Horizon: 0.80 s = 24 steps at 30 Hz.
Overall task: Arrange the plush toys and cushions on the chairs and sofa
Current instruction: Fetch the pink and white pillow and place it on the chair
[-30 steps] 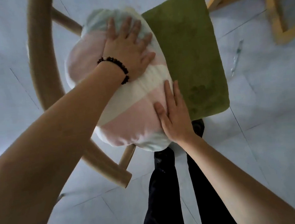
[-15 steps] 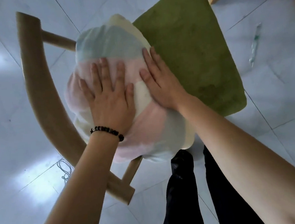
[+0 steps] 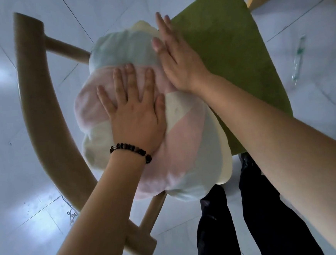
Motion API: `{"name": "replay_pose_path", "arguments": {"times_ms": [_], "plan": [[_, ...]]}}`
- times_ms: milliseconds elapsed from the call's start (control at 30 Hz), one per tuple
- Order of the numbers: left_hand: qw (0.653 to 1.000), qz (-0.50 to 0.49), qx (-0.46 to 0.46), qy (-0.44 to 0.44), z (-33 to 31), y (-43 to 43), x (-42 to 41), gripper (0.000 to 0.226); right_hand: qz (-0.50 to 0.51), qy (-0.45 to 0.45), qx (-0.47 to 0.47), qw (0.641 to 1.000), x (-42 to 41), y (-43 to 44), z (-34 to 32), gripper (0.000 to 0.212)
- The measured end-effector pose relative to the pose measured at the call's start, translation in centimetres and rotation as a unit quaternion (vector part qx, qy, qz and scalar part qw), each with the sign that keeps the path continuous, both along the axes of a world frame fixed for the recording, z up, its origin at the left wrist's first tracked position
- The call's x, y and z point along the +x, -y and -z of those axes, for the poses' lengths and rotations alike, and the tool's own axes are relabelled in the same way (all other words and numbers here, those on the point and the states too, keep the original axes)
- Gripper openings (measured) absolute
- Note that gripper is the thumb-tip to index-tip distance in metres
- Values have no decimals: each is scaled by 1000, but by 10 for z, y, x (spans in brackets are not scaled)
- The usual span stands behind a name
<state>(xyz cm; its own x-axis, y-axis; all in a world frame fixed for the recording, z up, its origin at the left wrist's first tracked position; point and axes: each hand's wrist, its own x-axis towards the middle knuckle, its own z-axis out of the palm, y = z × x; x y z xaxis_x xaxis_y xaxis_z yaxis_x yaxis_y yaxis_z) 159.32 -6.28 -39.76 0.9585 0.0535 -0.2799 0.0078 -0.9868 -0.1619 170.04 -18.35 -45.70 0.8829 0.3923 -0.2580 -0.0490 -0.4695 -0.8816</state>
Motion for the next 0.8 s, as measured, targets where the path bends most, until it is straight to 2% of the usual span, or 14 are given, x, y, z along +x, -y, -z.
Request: {"name": "replay_pose_path", "arguments": {"times_ms": [100, 167, 300, 433, 567, 700, 800], "plan": [[1000, -2, 0, 0, 4, -1, 0, 58, -91, -13, -57, 994, 21, -24, 22, 58], [1000, 1, -5, -2, 4, -2, 2, 58, -105, -31, -86, 990, 28, -24, 31, 58], [1000, 6, -14, -3, 5, 1, 2, 58, -45, -50, -43, 997, 15, -8, 19, 58], [1000, -13, -24, -1, 5, -1, 4, 59, 40, -50, -38, 997, -71, 24, -10, 62], [1000, -9, -24, -12, 3, -6, 5, 60, -7, 8, -54, 999, -156, 47, 2, 63], [1000, -16, -26, 0, -12, -9, 4, 59, 11, -6, -46, 999, -136, 46, 15, 62], [995, -100, -10, 19, -35, -2, -15, 61, 50, -30, -54, 997, -143, 50, 3, 64]]}}
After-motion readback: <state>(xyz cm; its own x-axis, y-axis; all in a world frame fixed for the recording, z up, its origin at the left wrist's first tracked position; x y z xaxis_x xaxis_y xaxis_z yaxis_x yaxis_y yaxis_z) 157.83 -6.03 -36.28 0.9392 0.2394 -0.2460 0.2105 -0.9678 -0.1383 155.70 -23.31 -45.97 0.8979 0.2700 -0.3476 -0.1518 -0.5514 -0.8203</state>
